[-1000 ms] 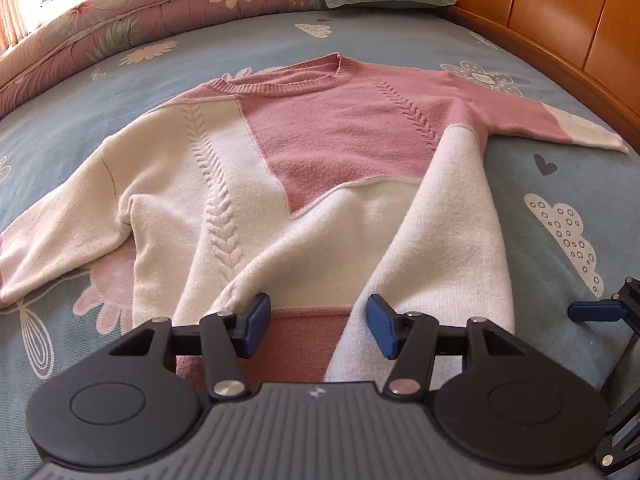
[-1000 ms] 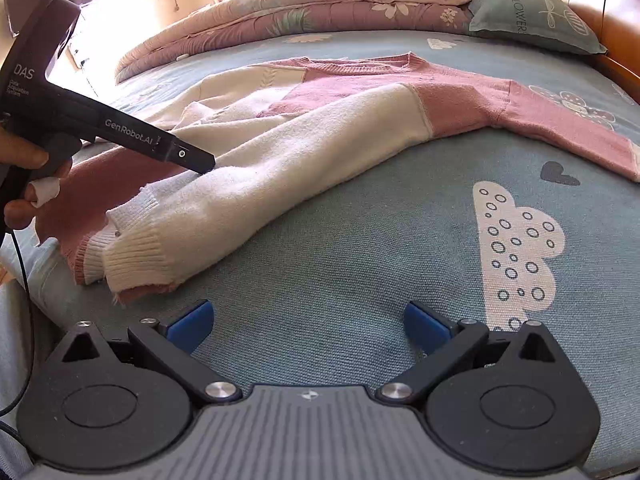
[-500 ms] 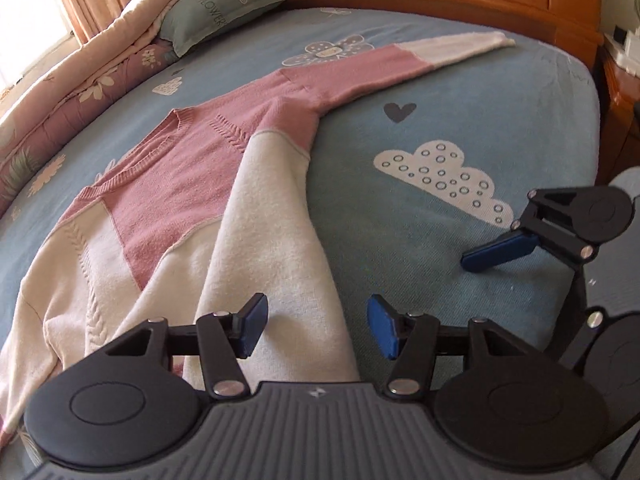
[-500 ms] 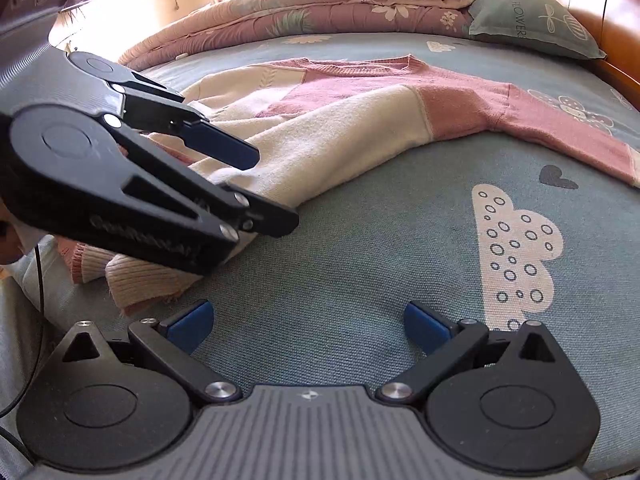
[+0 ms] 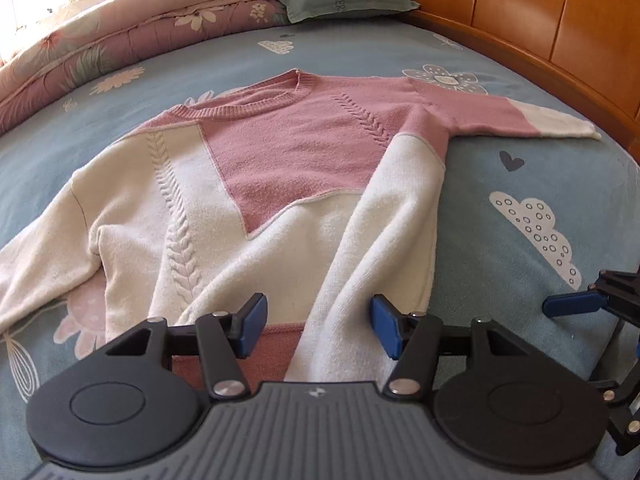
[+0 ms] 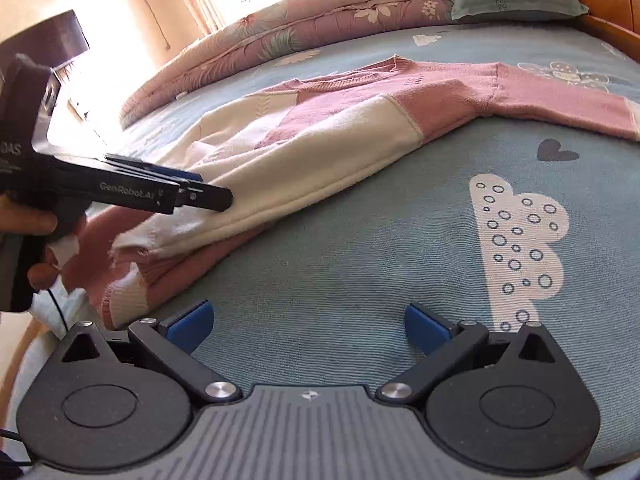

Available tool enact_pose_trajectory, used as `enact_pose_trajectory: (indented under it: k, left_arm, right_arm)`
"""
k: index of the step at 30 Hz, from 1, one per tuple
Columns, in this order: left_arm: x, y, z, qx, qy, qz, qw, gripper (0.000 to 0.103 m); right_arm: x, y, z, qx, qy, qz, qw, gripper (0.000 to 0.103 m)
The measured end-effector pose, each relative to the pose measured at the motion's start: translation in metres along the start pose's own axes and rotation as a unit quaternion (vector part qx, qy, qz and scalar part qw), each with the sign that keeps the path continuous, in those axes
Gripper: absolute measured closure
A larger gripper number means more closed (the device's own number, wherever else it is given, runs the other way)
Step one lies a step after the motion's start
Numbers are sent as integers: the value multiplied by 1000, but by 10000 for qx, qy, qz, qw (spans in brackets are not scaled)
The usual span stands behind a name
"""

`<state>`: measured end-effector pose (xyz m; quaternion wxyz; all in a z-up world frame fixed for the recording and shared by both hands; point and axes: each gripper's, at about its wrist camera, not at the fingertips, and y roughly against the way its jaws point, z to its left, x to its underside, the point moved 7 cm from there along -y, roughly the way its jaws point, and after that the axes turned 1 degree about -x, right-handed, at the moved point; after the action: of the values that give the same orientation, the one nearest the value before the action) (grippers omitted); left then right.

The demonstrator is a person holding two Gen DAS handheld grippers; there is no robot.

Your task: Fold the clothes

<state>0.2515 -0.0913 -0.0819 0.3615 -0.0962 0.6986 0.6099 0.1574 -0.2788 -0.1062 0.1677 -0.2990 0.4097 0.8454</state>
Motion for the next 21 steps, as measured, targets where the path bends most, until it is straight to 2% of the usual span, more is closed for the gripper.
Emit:
enact_pose_trajectory:
  k: [3, 6, 10, 13, 14, 15, 18, 21]
  left_arm:
    - [3, -2, 6, 102, 124, -19, 9999, 39]
    - [5, 0, 10, 169, 149, -52, 9997, 39]
    - [7, 2, 18, 292, 279, -60, 9992, 38]
    - [10, 4, 23, 397, 384, -57, 9985, 38]
    - [10, 5, 27, 388, 454, -47, 9982, 43]
    - [11, 5, 32, 314, 568, -22, 9979, 43]
    - [11, 7, 47, 452, 905, 7, 9949, 43]
    - [10, 12, 55, 543, 982, -5, 9937, 43]
  right_arm:
    - [-7, 2, 1, -598, -466, -62, 9971, 0]
    - [-14, 3, 3, -1158, -913, -107, 9890, 0]
    - [-28, -17, 5, -1471, -1266, 40, 9810, 0]
    - [-41, -36, 12, -1707, -1260, 149, 9771, 0]
    - [-45, -44, 15, -1764, -1225, 198, 9765, 0]
    - [-48, -51, 16, -1824, -1205, 238, 9755, 0]
    - [-57, -66, 16, -1995, -1230, 217, 9719, 0]
    - [-62, -72, 13, -2051, -1269, 133, 9704, 0]
